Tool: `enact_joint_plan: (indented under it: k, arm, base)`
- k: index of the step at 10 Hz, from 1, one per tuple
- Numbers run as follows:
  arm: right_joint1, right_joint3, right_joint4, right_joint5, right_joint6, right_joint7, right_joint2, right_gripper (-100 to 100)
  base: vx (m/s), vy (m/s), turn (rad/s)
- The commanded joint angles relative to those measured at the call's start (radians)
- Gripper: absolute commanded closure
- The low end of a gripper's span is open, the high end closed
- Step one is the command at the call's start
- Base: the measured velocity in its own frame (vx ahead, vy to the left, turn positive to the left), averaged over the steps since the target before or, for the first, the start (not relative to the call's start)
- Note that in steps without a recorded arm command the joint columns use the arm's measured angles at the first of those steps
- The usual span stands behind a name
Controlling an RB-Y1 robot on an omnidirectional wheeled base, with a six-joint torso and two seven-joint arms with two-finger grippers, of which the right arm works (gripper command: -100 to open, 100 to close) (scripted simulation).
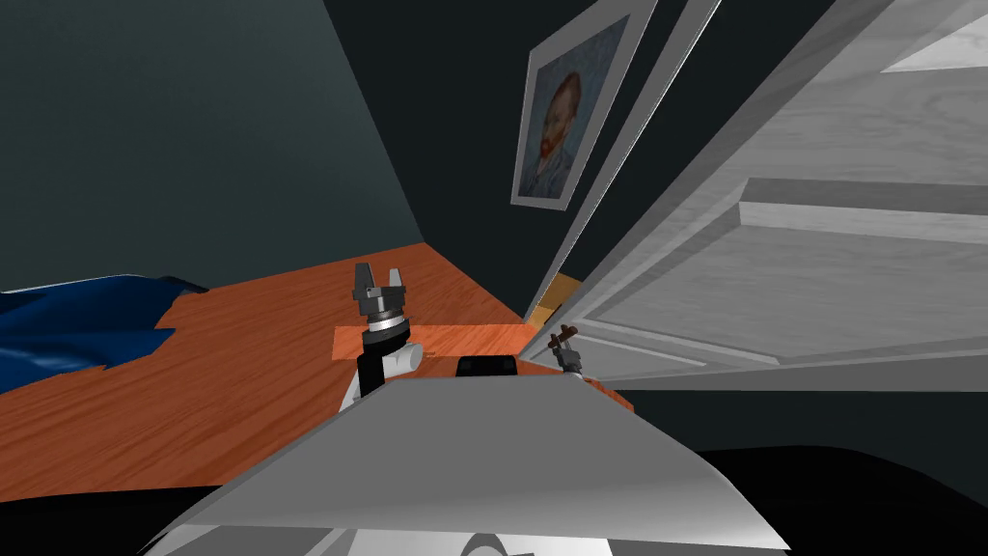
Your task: Pull the door open
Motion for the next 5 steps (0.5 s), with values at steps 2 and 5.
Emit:
enact_joint_plan:
  k: [2,5]
  arm:
    - [0.0,0.019,0.013,0.011,-0.017,-0.018,-0.012,100]
    - [-0.001,0.044,0.037,0.027,-0.049,-0.049,-0.036,100]
  base:
    - [-0.161,-0.015,0.096]
    - [-0.27,-0.02,0.137]
